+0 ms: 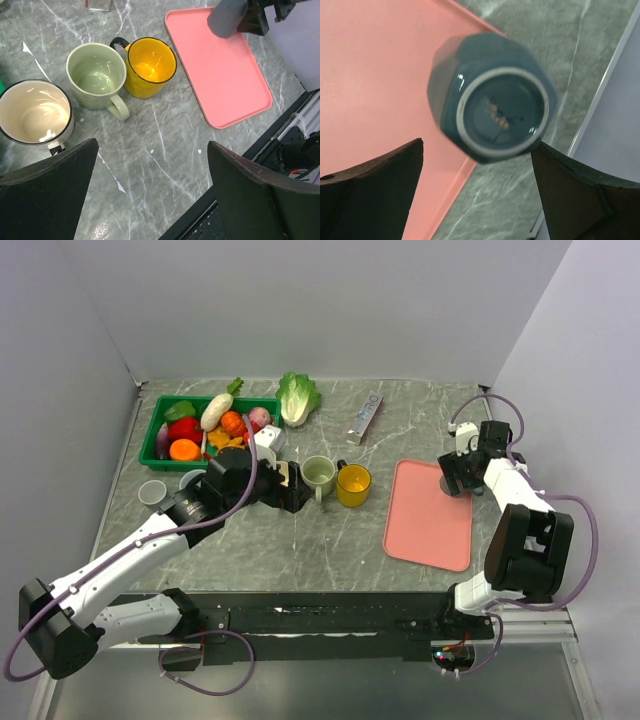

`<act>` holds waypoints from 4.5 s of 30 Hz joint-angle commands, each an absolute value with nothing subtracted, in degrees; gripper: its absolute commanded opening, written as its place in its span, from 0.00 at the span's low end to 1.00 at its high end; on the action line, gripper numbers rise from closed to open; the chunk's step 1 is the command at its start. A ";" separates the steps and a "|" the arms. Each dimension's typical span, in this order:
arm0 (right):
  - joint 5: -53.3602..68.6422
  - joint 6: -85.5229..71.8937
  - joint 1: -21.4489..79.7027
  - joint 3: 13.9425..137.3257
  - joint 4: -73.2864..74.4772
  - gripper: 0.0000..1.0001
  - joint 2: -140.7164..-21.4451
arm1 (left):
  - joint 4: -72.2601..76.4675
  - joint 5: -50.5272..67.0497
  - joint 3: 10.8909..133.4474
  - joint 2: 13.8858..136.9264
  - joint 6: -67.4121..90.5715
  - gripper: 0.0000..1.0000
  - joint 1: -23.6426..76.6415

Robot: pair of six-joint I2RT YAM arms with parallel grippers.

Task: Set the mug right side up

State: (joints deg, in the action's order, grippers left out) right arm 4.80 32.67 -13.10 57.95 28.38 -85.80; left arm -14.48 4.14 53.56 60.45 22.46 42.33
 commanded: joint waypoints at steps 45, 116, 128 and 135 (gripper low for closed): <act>10.54 26.11 -14.33 50.09 19.59 0.00 -79.45 | -12.30 5.71 52.82 58.71 21.71 0.96 41.84; 34.28 -60.66 8.53 53.52 1.82 0.18 -46.49 | 16.93 23.50 76.64 88.70 65.35 0.01 43.86; 37.36 -50.81 8.44 58.71 17.04 1.00 -51.85 | -14.57 -10.17 76.46 73.75 39.83 0.01 42.19; 34.19 -46.59 8.09 58.97 20.12 1.00 -52.56 | -32.32 -30.12 75.67 65.84 35.25 0.01 32.97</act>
State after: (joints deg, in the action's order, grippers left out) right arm 35.44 -50.33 8.12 56.40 18.09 -52.53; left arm -25.87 -14.09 73.71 72.38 40.45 39.03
